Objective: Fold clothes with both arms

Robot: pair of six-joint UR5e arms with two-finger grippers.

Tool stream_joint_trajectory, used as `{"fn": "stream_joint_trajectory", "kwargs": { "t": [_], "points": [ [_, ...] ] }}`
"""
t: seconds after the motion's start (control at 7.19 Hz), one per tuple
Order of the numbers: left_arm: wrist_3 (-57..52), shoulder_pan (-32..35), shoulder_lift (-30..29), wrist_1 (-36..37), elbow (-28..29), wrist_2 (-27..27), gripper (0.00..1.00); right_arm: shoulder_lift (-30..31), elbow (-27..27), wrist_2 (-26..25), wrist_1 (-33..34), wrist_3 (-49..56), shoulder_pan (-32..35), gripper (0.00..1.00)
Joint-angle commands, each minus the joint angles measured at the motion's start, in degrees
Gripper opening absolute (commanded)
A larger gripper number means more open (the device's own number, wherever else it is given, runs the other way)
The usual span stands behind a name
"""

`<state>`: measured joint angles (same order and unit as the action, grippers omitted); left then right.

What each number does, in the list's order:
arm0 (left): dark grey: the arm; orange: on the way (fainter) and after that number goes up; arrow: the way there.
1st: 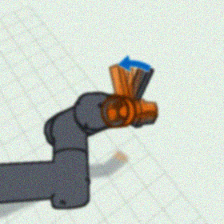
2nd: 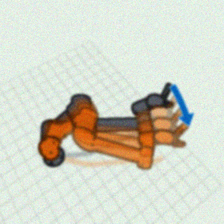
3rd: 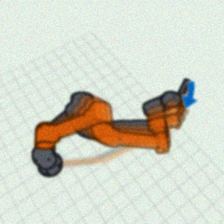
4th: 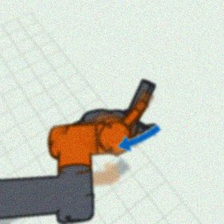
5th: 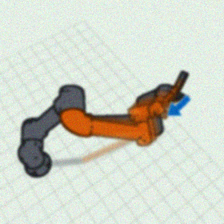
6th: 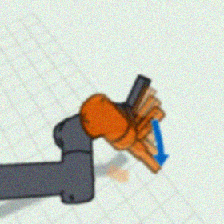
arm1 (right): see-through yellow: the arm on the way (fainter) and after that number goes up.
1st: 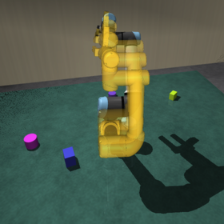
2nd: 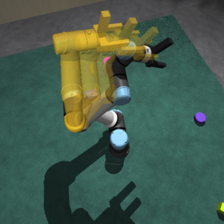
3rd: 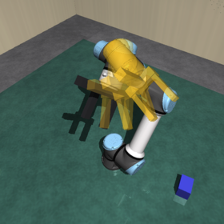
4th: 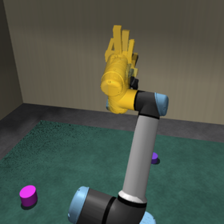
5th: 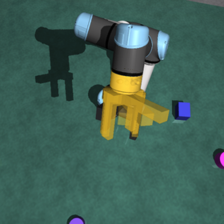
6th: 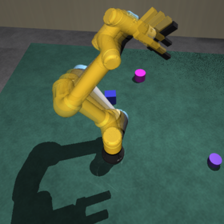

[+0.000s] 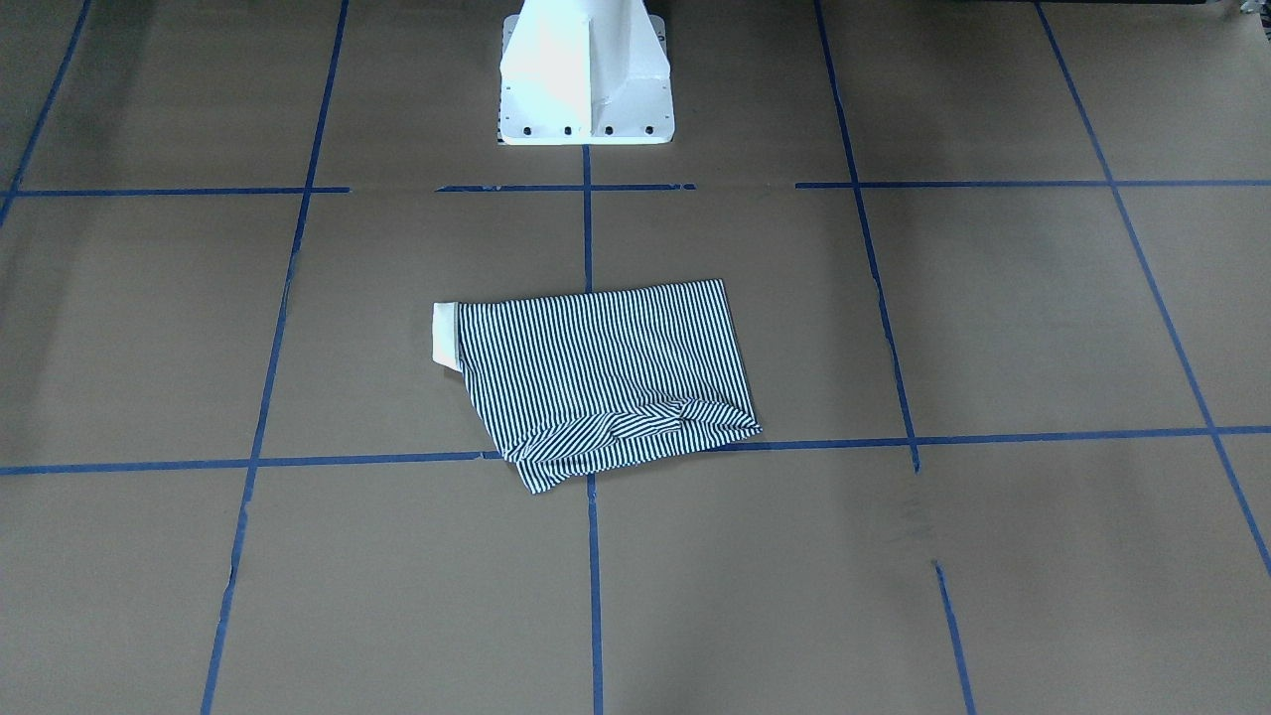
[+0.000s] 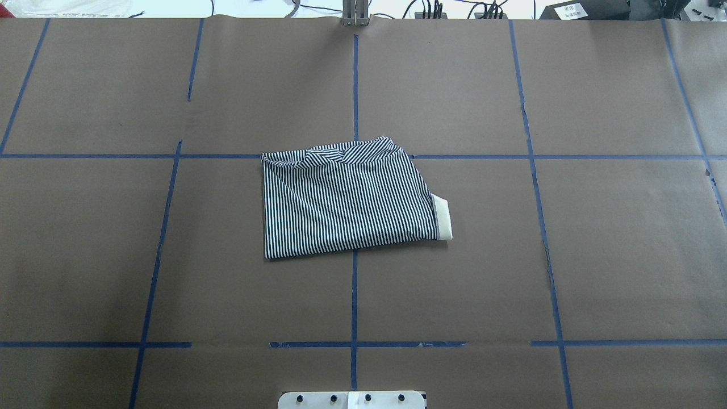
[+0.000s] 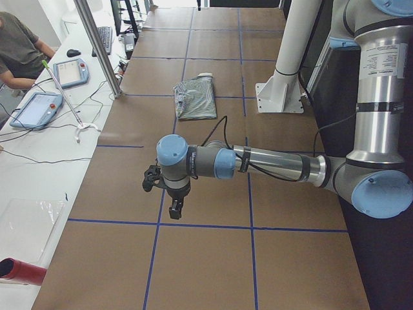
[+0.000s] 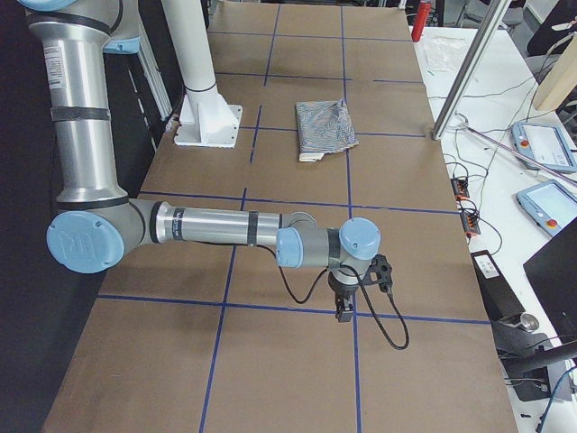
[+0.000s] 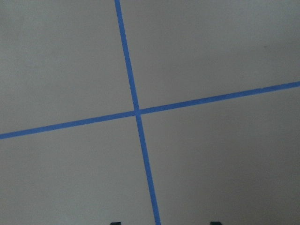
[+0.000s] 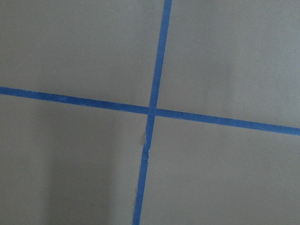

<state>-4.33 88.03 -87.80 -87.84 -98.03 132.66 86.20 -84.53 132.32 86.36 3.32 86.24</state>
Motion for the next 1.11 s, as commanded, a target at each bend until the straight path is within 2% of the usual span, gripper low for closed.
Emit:
{"fn": "stream_joint_trajectory", "kwargs": {
  "t": [0.0,0.28,0.97],
  "points": [
    [0.2,0.6,-0.1,-0.9,1.4,0.4,1.00,0.0,0.3,0.6,-0.1,-0.1,-0.3,1.00],
    [0.2,0.8,3.1,-1.7,3.3,0.0,1.00,0.5,0.0,0.7,0.0,-0.1,-0.3,1.00],
    [-0.1,0.8,3.3,0.7,1.3,0.1,1.00,1.2,0.5,0.7,-0.6,-0.2,-0.4,1.00]
  ]
}}
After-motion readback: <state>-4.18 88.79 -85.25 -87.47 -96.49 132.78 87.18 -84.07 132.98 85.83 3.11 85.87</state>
